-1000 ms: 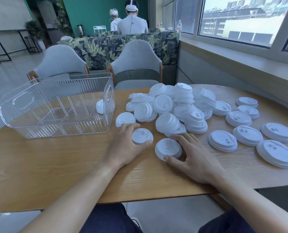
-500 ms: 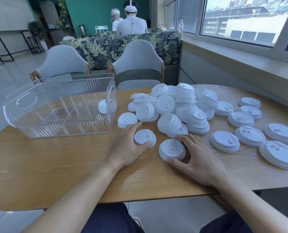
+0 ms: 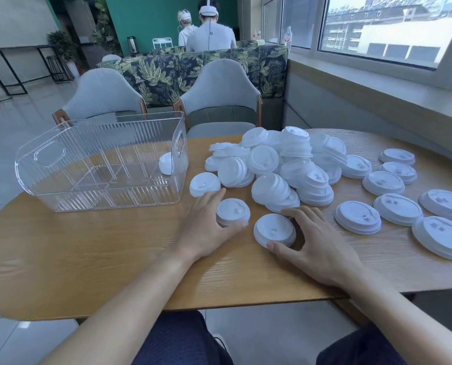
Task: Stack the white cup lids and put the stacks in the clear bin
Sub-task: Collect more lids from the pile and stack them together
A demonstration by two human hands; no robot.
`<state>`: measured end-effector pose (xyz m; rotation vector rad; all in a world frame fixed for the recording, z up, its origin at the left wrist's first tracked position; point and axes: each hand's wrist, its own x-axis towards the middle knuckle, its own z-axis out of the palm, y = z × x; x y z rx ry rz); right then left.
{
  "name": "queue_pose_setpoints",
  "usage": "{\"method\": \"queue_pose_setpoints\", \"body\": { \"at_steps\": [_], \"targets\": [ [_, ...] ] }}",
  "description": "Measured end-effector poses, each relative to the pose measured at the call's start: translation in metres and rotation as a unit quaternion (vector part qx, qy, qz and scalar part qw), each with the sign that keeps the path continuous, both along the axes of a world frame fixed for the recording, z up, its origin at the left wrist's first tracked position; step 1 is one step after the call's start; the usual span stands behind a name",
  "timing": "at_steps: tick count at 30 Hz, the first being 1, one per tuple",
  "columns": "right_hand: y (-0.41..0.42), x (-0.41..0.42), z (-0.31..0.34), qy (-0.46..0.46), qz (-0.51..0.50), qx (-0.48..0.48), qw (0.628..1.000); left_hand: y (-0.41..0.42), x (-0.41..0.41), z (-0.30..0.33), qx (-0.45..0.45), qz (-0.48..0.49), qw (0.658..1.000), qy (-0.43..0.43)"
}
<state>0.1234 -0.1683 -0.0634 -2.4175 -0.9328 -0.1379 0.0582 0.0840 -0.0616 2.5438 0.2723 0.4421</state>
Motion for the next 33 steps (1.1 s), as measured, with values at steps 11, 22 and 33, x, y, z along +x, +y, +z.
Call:
{"method": "queue_pose_setpoints", "body": {
  "at_steps": [11,22,33],
  "targets": [
    [-0.001,-0.002,0.001,-0.012,-0.008,0.003,1.000,0.002,-0.003,0.000,-0.007,-0.004,1.000,-0.013],
    [-0.003,-0.003,0.001,-0.016,-0.014,0.002,1.000,0.003,-0.002,-0.001,-0.036,0.012,0.999,-0.016],
    [-0.003,-0.001,0.000,-0.009,0.018,-0.011,1.000,-0.010,-0.013,0.004,-0.169,-0.066,0.981,-0.073]
  ]
}}
